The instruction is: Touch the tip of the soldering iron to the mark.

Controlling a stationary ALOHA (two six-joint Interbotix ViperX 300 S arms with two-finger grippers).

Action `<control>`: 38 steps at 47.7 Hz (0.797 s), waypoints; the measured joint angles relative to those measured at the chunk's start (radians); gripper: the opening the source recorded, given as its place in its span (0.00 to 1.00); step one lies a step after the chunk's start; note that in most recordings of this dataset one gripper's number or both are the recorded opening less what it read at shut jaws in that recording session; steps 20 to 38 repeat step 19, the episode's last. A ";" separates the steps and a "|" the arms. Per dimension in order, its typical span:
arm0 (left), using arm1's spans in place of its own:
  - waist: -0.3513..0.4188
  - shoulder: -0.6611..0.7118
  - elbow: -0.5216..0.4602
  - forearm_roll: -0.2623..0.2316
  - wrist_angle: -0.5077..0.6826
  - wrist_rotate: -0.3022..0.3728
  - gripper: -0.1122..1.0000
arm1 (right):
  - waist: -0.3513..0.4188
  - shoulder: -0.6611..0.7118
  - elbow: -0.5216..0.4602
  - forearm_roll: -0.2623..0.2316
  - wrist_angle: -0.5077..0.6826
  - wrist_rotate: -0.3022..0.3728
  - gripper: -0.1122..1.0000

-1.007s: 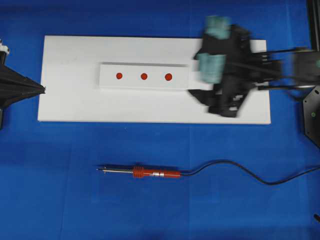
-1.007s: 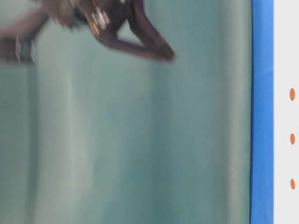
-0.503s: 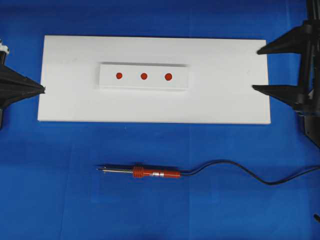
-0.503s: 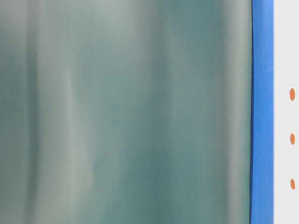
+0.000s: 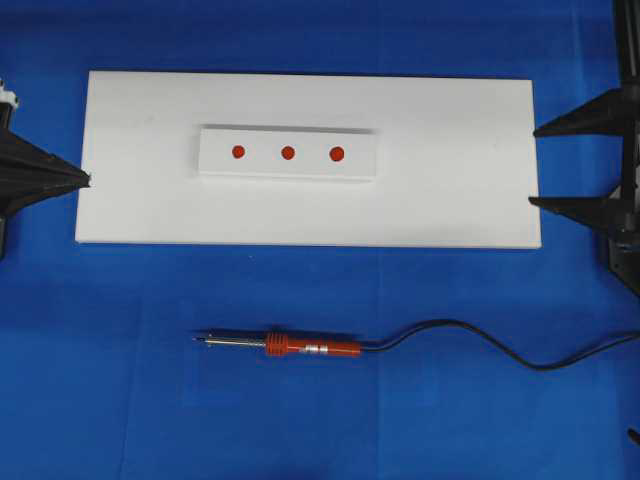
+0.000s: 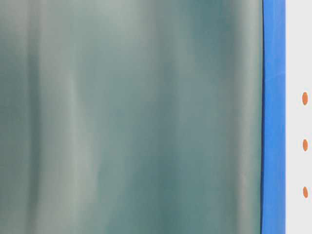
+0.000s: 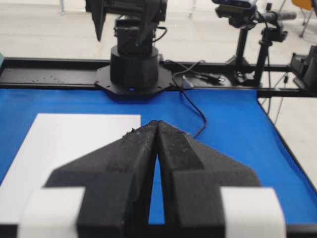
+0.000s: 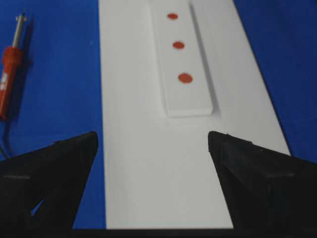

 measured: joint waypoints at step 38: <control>-0.002 0.002 0.003 0.000 0.000 0.000 0.10 | 0.000 -0.006 0.034 0.002 -0.044 0.000 0.89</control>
